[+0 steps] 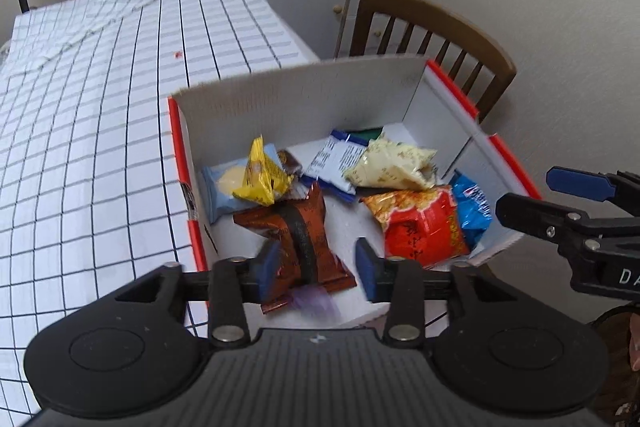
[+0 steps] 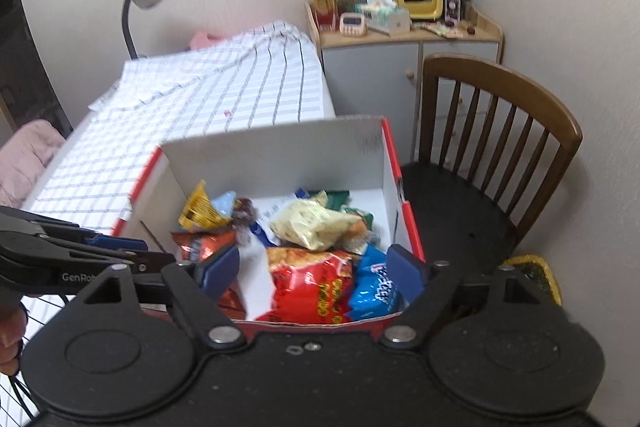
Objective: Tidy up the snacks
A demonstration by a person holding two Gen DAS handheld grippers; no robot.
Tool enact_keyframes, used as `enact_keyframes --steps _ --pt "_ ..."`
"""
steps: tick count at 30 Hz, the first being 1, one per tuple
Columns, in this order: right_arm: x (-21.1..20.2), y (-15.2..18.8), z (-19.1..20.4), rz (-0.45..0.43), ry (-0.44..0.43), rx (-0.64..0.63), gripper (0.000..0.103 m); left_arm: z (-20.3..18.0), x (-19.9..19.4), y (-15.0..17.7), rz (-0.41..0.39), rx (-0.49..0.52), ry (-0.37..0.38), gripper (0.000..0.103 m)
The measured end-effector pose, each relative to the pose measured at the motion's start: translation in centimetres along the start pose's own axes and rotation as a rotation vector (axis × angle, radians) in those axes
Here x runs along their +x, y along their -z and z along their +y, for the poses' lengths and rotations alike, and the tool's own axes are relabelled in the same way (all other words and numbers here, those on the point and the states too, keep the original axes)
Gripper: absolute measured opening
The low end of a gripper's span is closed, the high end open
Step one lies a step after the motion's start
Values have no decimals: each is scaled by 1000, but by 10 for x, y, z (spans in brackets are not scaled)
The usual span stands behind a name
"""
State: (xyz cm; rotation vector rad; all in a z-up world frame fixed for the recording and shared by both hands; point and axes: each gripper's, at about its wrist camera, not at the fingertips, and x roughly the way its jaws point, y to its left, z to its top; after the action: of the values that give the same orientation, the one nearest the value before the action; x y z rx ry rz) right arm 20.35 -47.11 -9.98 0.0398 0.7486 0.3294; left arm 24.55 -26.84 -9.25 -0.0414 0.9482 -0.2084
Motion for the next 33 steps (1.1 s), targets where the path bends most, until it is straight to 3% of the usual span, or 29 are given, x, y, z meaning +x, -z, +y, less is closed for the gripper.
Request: enact_keyframes --steps 10,14,25,33 --pt "-48 3 25 -161 -26 -12 101 4 -49 4 -117 14 19 67" --pt "-66 3 33 -213 -37 2 103 9 -64 8 -146 6 28 73" --pt "-90 15 45 -264 -40 36 103 17 -107 28 -259 -25 16 88" --pt "-98 31 46 -267 -50 95 103 18 -123 41 -281 -53 18 94"
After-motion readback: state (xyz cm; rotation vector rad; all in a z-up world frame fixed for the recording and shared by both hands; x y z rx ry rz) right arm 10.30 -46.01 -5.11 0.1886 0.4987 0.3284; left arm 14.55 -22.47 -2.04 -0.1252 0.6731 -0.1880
